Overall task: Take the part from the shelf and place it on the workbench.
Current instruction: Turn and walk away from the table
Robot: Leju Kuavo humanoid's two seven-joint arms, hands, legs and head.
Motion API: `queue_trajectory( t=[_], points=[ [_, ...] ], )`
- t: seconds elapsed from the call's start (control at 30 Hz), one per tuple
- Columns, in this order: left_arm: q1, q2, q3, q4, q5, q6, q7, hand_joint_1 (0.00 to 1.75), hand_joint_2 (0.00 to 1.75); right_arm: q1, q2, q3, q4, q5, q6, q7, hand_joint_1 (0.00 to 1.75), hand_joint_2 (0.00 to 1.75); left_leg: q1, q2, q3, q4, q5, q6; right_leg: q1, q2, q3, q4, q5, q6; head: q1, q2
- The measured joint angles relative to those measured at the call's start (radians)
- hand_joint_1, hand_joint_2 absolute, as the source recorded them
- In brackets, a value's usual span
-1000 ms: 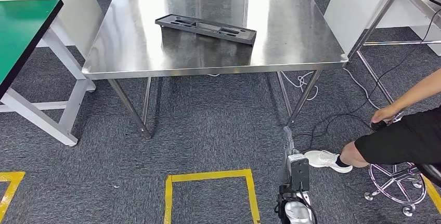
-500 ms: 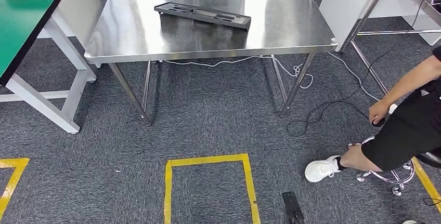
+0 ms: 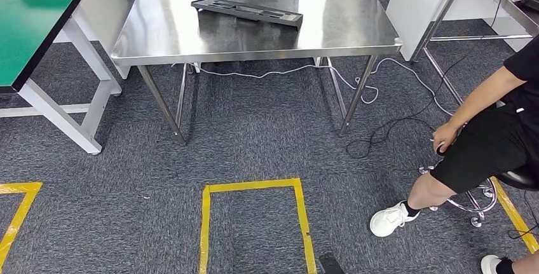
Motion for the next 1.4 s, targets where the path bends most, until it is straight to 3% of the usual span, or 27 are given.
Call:
queue_trajectory(
  t=[0.07,0.17,0.2,0.27,0.3,0.37,0.43,0.47,0.53,0.6,0.67,0.7,0.73,0.77,0.83,0.9,0.97,1.03,1.07,1.1,1.17,1.2,1.23,1.27,1.33,1.37,1.4],
  points=[
    [0.001,-0.008,0.037,0.000,0.037,-0.017,-0.013,0.00,0.00,-0.001,-0.005,0.028,0.007,0.036,0.017,0.029,0.00,0.00,0.001,0.005,-0.011,-0.023,0.032,0.018,0.003,0.001,-0.017,0.019,-0.022,0.003,0.001,0.000],
    [0.003,-0.022,0.067,0.001,0.042,-0.018,-0.017,0.00,0.00,-0.008,-0.016,0.055,0.011,0.051,0.019,0.043,0.00,0.00,0.002,0.010,-0.053,-0.038,0.080,0.031,0.002,0.003,-0.066,0.166,-0.156,-0.016,0.008,0.000],
    [0.003,-0.026,0.073,0.001,0.041,-0.018,-0.017,0.00,0.00,-0.011,-0.019,0.061,0.012,0.052,0.020,0.044,0.00,0.00,0.001,0.010,-0.072,-0.038,0.095,0.030,-0.001,0.003,-0.076,0.228,-0.183,-0.013,0.009,0.000],
    [0.003,-0.032,0.083,0.001,0.041,-0.018,-0.017,0.00,0.00,-0.015,-0.025,0.070,0.013,0.054,0.020,0.046,0.00,0.00,0.001,0.011,-0.109,-0.035,0.125,0.026,-0.006,0.003,-0.060,0.290,-0.170,0.012,0.010,0.000],
    [0.004,-0.034,0.086,0.001,0.041,-0.019,-0.017,0.00,0.00,-0.017,-0.027,0.073,0.014,0.055,0.020,0.046,0.00,0.00,0.002,0.012,-0.129,-0.034,0.140,0.021,-0.009,0.003,-0.028,0.274,-0.143,0.027,0.010,0.000],
    [0.003,-0.037,0.091,0.001,0.041,-0.019,-0.017,0.00,0.00,-0.022,-0.029,0.079,0.014,0.055,0.020,0.047,0.00,0.00,0.002,0.012,-0.165,-0.023,0.165,0.008,-0.013,0.003,0.087,0.140,-0.124,0.040,0.011,0.000],
    [0.003,-0.038,0.097,0.001,0.040,-0.019,-0.017,0.00,0.00,-0.029,-0.029,0.084,0.014,0.056,0.020,0.046,0.00,0.00,0.000,0.013,-0.184,-0.014,0.188,-0.005,-0.008,0.007,0.176,0.000,-0.156,0.024,0.006,0.000],
    [0.004,-0.038,0.099,0.001,0.040,-0.019,-0.017,0.00,0.00,-0.031,-0.029,0.086,0.015,0.056,0.020,0.046,0.00,0.00,0.001,0.013,-0.188,-0.016,0.200,-0.012,-0.001,0.009,0.191,-0.035,-0.169,0.014,0.003,0.000],
    [0.009,-0.038,0.104,0.002,0.040,-0.019,-0.017,0.00,0.00,-0.030,-0.030,0.088,0.018,0.055,0.020,0.047,0.00,0.00,0.009,0.012,-0.193,-0.026,0.216,-0.027,-0.002,0.007,0.174,-0.037,-0.155,-0.008,0.000,0.000],
    [0.016,-0.039,0.107,0.003,0.039,-0.018,-0.012,0.00,0.00,-0.027,-0.029,0.091,0.021,0.053,0.018,0.044,0.00,0.00,0.017,0.010,-0.211,0.019,0.146,-0.037,-0.009,0.002,0.151,-0.035,-0.127,-0.034,-0.001,0.000],
    [0.019,-0.039,0.107,0.003,0.023,-0.009,0.009,0.00,0.00,-0.025,-0.028,0.092,0.022,0.043,0.004,0.028,0.00,0.00,0.020,0.009,-0.235,0.148,0.020,-0.043,-0.005,-0.001,0.123,-0.034,-0.099,-0.050,-0.002,0.000],
    [0.019,-0.039,0.105,0.003,0.007,-0.002,0.024,0.00,0.00,-0.025,-0.028,0.092,0.022,0.035,-0.006,0.016,0.00,0.00,0.020,0.008,-0.242,0.218,-0.019,-0.046,-0.001,-0.002,0.108,-0.032,-0.086,-0.052,-0.003,0.000],
    [0.019,-0.039,0.102,0.003,-0.013,0.007,0.039,0.00,0.00,-0.026,-0.028,0.091,0.022,0.029,-0.016,0.005,0.00,0.00,0.020,0.008,-0.240,0.270,-0.031,-0.047,0.003,-0.002,0.092,-0.029,-0.073,-0.052,-0.003,0.000],
    [0.019,-0.040,0.095,0.004,-0.034,0.015,0.050,0.00,0.00,-0.027,-0.029,0.091,0.022,0.024,-0.025,-0.002,0.00,0.00,0.020,0.008,-0.223,0.290,-0.019,-0.045,0.006,-0.002,0.074,-0.024,-0.061,-0.051,-0.003,0.000],
    [0.018,-0.040,0.079,0.004,-0.071,0.025,0.066,0.00,0.00,-0.027,-0.030,0.089,0.022,0.016,-0.037,-0.007,0.00,0.00,0.017,0.005,-0.132,0.221,0.023,-0.030,0.012,0.000,0.040,-0.012,-0.041,-0.047,-0.003,0.000],
    [0.016,-0.039,0.062,0.003,-0.094,0.028,0.077,0.00,0.00,-0.024,-0.027,0.085,0.022,0.008,-0.048,-0.010,0.00,0.00,0.010,0.001,-0.017,0.077,0.009,-0.008,0.016,0.000,0.018,-0.006,-0.023,-0.040,-0.001,0.000],
    [0.016,-0.038,0.050,0.002,-0.108,0.035,0.089,0.00,0.00,-0.018,-0.024,0.080,0.022,0.002,-0.056,-0.014,0.00,0.00,-0.001,0.000,0.027,-0.002,-0.013,0.010,0.012,-0.002,0.011,-0.009,-0.003,-0.026,0.000,0.000],
    [0.018,-0.038,0.044,0.002,-0.112,0.044,0.101,0.00,0.00,-0.005,-0.026,0.071,0.022,-0.009,-0.065,-0.014,0.00,0.00,-0.007,0.003,0.016,-0.025,0.016,0.025,0.010,-0.002,0.006,-0.015,0.012,-0.013,0.000,0.000],
    [0.017,-0.040,0.043,0.003,-0.110,0.046,0.107,0.00,0.00,0.003,-0.029,0.064,0.023,-0.016,-0.071,-0.013,0.00,0.00,-0.006,0.004,0.009,-0.041,0.036,0.032,0.012,-0.001,-0.003,-0.006,-0.002,-0.013,0.001,0.000],
    [0.017,-0.042,0.041,0.003,-0.109,0.047,0.110,0.00,0.00,0.009,-0.032,0.056,0.024,-0.022,-0.078,-0.011,0.00,0.00,-0.004,0.006,-0.003,-0.057,0.058,0.038,0.012,0.001,-0.017,0.020,-0.034,-0.017,0.003,0.000],
    [0.016,-0.046,0.039,0.003,-0.106,0.048,0.114,0.00,0.00,0.011,-0.043,0.044,0.024,-0.024,-0.087,-0.008,0.00,0.00,0.000,0.009,-0.034,-0.070,0.095,0.040,0.006,0.004,-0.052,0.125,-0.133,-0.027,0.007,0.000],
    [0.015,-0.047,0.038,0.003,-0.106,0.049,0.115,0.00,0.00,0.009,-0.049,0.040,0.024,-0.021,-0.089,-0.006,0.00,0.00,0.001,0.011,-0.054,-0.069,0.110,0.036,0.000,0.004,-0.066,0.189,-0.166,-0.023,0.008,0.000],
    [0.014,-0.049,0.038,0.003,-0.106,0.049,0.115,0.00,0.00,0.006,-0.054,0.038,0.024,-0.017,-0.089,-0.004,0.00,0.00,0.002,0.012,-0.074,-0.069,0.123,0.031,-0.006,0.004,-0.071,0.244,-0.172,-0.010,0.009,0.000],
    [0.013,-0.051,0.037,0.003,-0.109,0.049,0.116,0.00,0.00,0.003,-0.060,0.037,0.024,-0.012,-0.090,-0.001,0.00,0.00,0.005,0.014,-0.095,-0.067,0.137,0.025,-0.013,0.004,-0.067,0.281,-0.150,0.010,0.009,0.000],
    [0.012,-0.053,0.033,0.004,-0.116,0.051,0.123,0.00,0.00,-0.001,-0.068,0.035,0.024,-0.005,-0.090,0.004,0.00,0.00,0.012,0.017,-0.138,-0.055,0.162,0.009,-0.027,0.004,-0.017,0.272,-0.083,0.053,0.009,0.000],
    [0.012,-0.052,0.031,0.003,-0.118,0.053,0.127,0.00,0.00,-0.002,-0.069,0.035,0.024,-0.002,-0.090,0.006,0.00,0.00,0.014,0.017,-0.160,-0.040,0.172,-0.002,-0.032,0.004,0.041,0.214,-0.081,0.064,0.010,0.000],
    [0.011,-0.052,0.030,0.003,-0.119,0.055,0.130,0.00,0.00,-0.002,-0.069,0.035,0.024,0.000,-0.091,0.007,0.00,0.00,0.014,0.017,-0.178,-0.020,0.178,-0.012,-0.032,0.006,0.098,0.132,-0.109,0.060,0.011,0.000]
  ],
)
